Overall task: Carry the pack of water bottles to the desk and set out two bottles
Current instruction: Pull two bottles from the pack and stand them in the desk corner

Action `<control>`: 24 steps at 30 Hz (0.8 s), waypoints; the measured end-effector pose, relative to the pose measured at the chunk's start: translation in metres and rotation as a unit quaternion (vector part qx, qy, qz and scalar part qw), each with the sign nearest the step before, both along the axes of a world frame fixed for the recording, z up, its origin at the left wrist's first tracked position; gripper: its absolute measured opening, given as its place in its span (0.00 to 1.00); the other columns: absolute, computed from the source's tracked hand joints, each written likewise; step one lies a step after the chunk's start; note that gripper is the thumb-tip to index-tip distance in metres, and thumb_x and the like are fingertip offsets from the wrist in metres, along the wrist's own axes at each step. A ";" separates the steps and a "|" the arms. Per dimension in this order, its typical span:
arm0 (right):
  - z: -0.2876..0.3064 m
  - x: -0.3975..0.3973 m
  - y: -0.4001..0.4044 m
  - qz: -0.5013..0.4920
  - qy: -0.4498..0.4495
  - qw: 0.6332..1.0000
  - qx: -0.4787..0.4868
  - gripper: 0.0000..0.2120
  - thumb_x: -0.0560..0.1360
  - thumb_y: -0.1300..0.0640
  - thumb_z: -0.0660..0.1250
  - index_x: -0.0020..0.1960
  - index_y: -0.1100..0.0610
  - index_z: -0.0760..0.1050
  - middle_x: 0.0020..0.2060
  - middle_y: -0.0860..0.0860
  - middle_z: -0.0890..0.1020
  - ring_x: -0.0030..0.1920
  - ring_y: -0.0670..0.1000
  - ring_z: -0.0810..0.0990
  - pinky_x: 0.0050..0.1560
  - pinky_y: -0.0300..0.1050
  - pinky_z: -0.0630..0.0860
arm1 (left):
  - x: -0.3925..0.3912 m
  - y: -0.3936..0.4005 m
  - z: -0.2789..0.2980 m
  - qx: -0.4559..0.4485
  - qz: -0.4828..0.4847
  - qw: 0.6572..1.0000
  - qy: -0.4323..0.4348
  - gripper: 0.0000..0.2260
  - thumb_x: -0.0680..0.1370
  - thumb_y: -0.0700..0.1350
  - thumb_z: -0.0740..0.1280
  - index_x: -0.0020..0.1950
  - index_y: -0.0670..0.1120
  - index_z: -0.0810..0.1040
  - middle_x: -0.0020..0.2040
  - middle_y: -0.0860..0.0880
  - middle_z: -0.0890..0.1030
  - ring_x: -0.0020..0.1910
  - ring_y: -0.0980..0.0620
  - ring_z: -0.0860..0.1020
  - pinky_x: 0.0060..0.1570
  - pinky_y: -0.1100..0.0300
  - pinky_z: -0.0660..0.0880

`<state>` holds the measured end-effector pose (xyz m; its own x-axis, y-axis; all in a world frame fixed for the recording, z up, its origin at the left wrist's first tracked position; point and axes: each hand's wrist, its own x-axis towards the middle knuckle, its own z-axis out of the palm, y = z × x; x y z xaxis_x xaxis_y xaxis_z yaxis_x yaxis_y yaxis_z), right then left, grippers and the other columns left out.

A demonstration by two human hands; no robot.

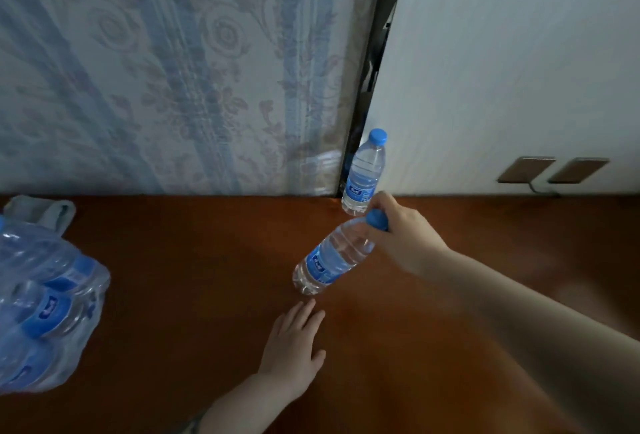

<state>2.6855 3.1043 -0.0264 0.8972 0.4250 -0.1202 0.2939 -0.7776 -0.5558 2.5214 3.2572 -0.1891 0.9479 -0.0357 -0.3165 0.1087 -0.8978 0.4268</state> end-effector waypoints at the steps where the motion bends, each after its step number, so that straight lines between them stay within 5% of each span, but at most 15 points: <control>1: 0.005 0.010 -0.011 -0.002 -0.011 1.000 -0.017 0.13 0.73 0.41 0.65 0.50 0.45 0.65 0.41 0.48 0.80 0.37 0.51 0.80 0.37 0.53 0.81 | 0.006 -0.006 0.000 -0.003 -0.005 1.000 0.006 0.30 0.78 0.54 0.61 0.76 0.55 0.52 0.79 0.55 0.47 0.76 0.53 0.44 0.74 0.52 0.45; 9: 0.021 0.084 -0.044 0.026 -0.103 0.988 -0.114 0.10 0.78 0.54 0.62 0.59 0.47 0.68 0.52 0.51 0.71 0.40 0.57 0.77 0.38 0.53 0.78 | 0.051 -0.042 0.002 -0.010 0.078 0.997 0.006 0.34 0.74 0.58 0.65 0.76 0.56 0.53 0.79 0.52 0.47 0.77 0.50 0.44 0.74 0.50 0.47; 14: 0.014 0.126 -0.045 -0.005 -0.119 0.989 -0.083 0.11 0.79 0.55 0.62 0.60 0.52 0.70 0.54 0.55 0.71 0.41 0.57 0.74 0.38 0.47 0.70 | 0.069 -0.052 -0.004 0.016 0.156 0.988 -0.003 0.39 0.72 0.63 0.65 0.76 0.55 0.49 0.79 0.50 0.44 0.77 0.49 0.42 0.75 0.47 0.45; 24: 0.002 0.154 -0.031 -0.004 -0.139 0.990 -0.017 0.11 0.77 0.61 0.62 0.59 0.53 0.72 0.54 0.56 0.71 0.41 0.57 0.74 0.38 0.50 0.74 | 0.074 -0.045 -0.019 0.046 0.189 0.981 -0.016 0.40 0.71 0.69 0.58 0.76 0.57 0.43 0.78 0.50 0.40 0.76 0.49 0.38 0.73 0.46 0.40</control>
